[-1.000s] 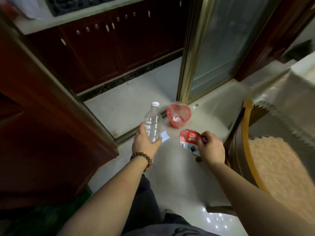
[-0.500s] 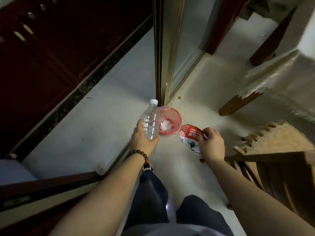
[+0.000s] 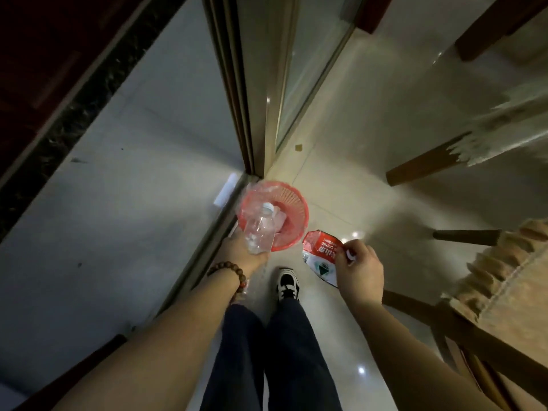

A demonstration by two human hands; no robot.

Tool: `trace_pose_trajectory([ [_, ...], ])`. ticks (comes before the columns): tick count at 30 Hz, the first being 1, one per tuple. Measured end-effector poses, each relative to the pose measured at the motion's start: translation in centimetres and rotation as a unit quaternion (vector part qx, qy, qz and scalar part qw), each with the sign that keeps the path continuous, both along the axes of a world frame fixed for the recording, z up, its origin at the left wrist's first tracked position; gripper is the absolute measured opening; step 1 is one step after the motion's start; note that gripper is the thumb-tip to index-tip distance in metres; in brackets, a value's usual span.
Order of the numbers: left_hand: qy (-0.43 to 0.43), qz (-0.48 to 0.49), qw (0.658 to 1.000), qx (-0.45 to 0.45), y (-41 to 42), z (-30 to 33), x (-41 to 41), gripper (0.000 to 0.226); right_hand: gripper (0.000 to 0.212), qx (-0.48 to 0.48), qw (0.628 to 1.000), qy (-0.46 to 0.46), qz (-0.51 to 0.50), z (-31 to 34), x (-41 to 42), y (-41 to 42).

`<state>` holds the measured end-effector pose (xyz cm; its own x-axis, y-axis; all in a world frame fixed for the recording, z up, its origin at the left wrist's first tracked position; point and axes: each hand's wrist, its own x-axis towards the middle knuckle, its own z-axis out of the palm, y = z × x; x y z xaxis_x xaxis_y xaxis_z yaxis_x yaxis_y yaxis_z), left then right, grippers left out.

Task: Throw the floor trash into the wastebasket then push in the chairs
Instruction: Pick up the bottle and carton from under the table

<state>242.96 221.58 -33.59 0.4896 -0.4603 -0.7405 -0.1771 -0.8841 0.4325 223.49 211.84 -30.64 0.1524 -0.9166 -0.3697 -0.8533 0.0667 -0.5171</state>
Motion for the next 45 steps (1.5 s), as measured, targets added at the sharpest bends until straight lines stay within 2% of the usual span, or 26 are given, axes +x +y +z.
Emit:
trace_pose_trajectory([
  [2, 0.016, 0.018, 1.000, 0.011, -1.8, -4.7, 0.6, 0.056, 0.011, 0.002, 1.000, 0.010, 0.012, -4.2, 0.6, -1.2],
  [5, 0.029, 0.014, 0.999, 0.026, -4.1, -10.0, 1.2, 0.052, 0.014, 0.015, 0.999, 0.023, 0.017, -9.4, 1.2, -2.2],
  [7, 0.034, 0.000, 0.999, 0.030, -5.0, -12.1, 1.6, 0.052, 0.013, 0.023, 0.999, 0.022, 0.013, -11.8, 1.7, -2.5],
  [10, 0.024, 0.009, 0.999, 0.036, -5.3, -14.2, 2.5, 0.067, 0.012, 0.023, 0.999, 0.022, 0.014, -14.1, 2.6, -3.1],
  [11, 0.007, 0.010, 0.999, 0.033, -5.2, -14.3, 2.8, 0.071, 0.012, 0.020, 0.999, 0.021, 0.014, -14.5, 3.0, -3.2],
  [15, -0.046, 0.016, 0.999, -0.001, -4.1, -13.2, 3.5, 0.054, 0.011, -0.018, 1.000, 0.007, 0.014, -15.5, 4.9, -3.7],
  [18, -0.081, 0.006, 0.996, -0.026, -3.2, -13.0, 3.9, 0.054, 0.011, -0.025, 1.000, -0.010, 0.011, -17.1, 7.2, -4.3],
  [24, -0.108, -0.005, 0.992, -0.066, -2.4, -14.5, 4.1, 0.057, 0.020, 0.062, 0.996, -0.020, 0.056, -22.7, 12.0, -4.8],
  [28, -0.119, 0.000, 0.991, -0.067, -2.2, -15.5, 4.3, 0.065, 0.044, 0.119, 0.988, -0.022, 0.097, -24.6, 13.0, -4.5],
  [33, -0.126, -0.007, 0.990, -0.067, -2.0, -14.1, 4.4, 0.069, 0.050, 0.106, 0.987, -0.037, 0.115, -22.8, 11.5, -4.0],
  [36, -0.139, -0.014, 0.988, -0.071, -2.3, -11.3, 4.5, 0.069, 0.052, 0.067, 0.987, -0.027, 0.141, -19.8, 10.3, -4.3],
  [40, -0.162, -0.036, 0.983, -0.082, -2.9, -5.3, 4.4, 0.067, 0.055, 0.036, 0.988, -0.017, 0.152, -12.7, 9.0, -5.0],
  [45, -0.184, -0.078, 0.975, -0.094, -3.5, 4.7, 3.6, 0.067, 0.057, 0.007, 0.989, -0.031, 0.147, -0.9, 7.3, -4.8],
])
